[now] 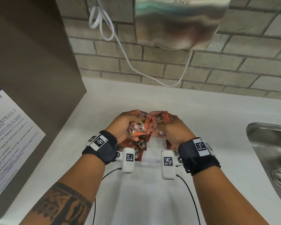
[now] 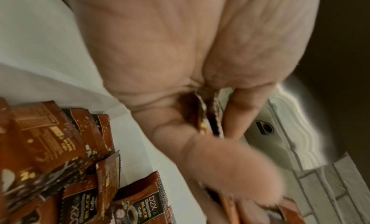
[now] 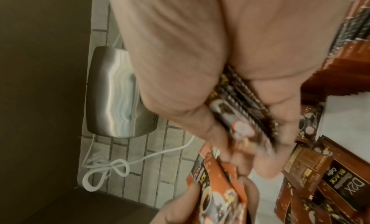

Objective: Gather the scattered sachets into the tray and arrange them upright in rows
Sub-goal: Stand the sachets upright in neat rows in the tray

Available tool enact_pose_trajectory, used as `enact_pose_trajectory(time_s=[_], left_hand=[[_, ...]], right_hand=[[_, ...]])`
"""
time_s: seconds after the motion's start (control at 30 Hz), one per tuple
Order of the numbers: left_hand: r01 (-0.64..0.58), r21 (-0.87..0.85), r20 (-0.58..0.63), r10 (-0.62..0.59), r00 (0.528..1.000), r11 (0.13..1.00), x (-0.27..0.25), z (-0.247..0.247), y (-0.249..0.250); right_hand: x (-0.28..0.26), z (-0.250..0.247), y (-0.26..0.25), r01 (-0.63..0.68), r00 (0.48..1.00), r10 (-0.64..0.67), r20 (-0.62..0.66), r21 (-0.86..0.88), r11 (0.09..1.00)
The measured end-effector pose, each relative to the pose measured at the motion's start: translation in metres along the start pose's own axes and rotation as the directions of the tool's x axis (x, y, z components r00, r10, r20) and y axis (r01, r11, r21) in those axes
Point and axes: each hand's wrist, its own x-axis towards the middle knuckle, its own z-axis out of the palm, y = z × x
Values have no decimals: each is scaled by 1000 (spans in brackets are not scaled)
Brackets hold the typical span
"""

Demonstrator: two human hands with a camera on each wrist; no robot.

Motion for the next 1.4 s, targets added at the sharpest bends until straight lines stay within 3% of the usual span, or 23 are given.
enact_pose_trajectory(time_s=[0.1, 0.3, 0.5, 0.6, 0.7, 0.93, 1.13, 1.3, 1.4], left_hand=[[-29, -27, 34, 30, 999, 999, -2, -4, 1], [-125, 136, 44, 121, 992, 983, -2, 5, -1], [-51, -75, 107, 59, 992, 996, -2, -6, 2], [-89, -62, 4, 90, 996, 994, 4, -10, 2], [-146, 17, -91, 147, 985, 989, 9, -8, 0], [-248, 145, -126, 267, 956, 958, 13, 3, -3], [-234, 18, -212, 233, 949, 972, 13, 8, -5], [-234, -46, -293, 211, 933, 971, 18, 17, -3], [-213, -127, -253, 176, 951, 969, 19, 17, -2]], right_hand=[[2, -1, 0, 32, 999, -28, -27, 124, 992], [0, 13, 0, 94, 994, -90, -55, 74, 993], [8, 2, 1, 59, 992, -39, -122, 161, 985], [10, -1, 3, 70, 986, -24, -166, 277, 958], [8, 6, 5, 79, 989, -47, -139, 238, 968], [8, 18, 1, 61, 989, -28, -145, 226, 972], [7, 20, 0, 53, 995, -28, -93, 273, 961], [10, 29, 0, 124, 983, -72, -166, 330, 936], [13, 27, -1, 194, 962, -114, -247, 331, 924]])
